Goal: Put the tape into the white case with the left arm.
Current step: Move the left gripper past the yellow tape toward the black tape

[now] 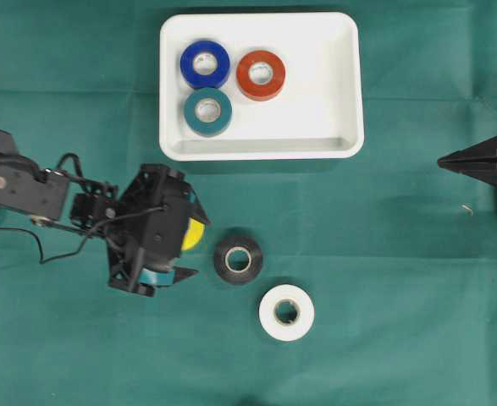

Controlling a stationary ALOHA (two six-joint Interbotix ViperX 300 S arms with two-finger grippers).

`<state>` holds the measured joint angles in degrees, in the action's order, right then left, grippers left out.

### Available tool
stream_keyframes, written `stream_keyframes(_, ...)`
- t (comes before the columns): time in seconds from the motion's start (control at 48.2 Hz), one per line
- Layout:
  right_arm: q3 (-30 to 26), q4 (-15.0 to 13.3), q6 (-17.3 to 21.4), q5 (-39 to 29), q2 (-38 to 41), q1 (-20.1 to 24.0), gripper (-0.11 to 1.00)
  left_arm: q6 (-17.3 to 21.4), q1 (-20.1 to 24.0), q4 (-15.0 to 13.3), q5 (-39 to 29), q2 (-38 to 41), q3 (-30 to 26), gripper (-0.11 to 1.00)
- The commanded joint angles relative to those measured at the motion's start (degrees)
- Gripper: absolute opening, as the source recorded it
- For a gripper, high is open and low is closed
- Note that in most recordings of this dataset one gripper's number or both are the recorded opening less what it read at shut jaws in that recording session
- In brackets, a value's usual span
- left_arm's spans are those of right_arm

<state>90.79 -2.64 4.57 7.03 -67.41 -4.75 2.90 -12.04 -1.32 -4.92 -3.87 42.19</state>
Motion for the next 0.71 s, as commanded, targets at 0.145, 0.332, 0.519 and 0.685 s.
stream_keyframes(0.145,-0.5,-0.2,0.0,0.5,0.3,-0.1,-0.09,-0.1,-0.7,-0.1,0.0,3.7,-4.5,0.92)
stream_keyframes(0.332,-0.5,-0.2,0.0,0.6,0.3,-0.1,-0.09,-0.2,-1.0,-0.1,-0.2,6.9,-6.6,0.92)
stream_keyframes(0.519,-0.5,-0.2,0.0,0.6,0.3,-0.1,-0.09,-0.4,-1.3,-0.1,-0.3,9.5,-8.0,0.92)
stream_keyframes(0.685,-0.5,-0.2,0.0,0.6,0.3,-0.1,-0.09,-0.4,-1.4,-0.2,-0.8,11.0,-9.1,0.92)
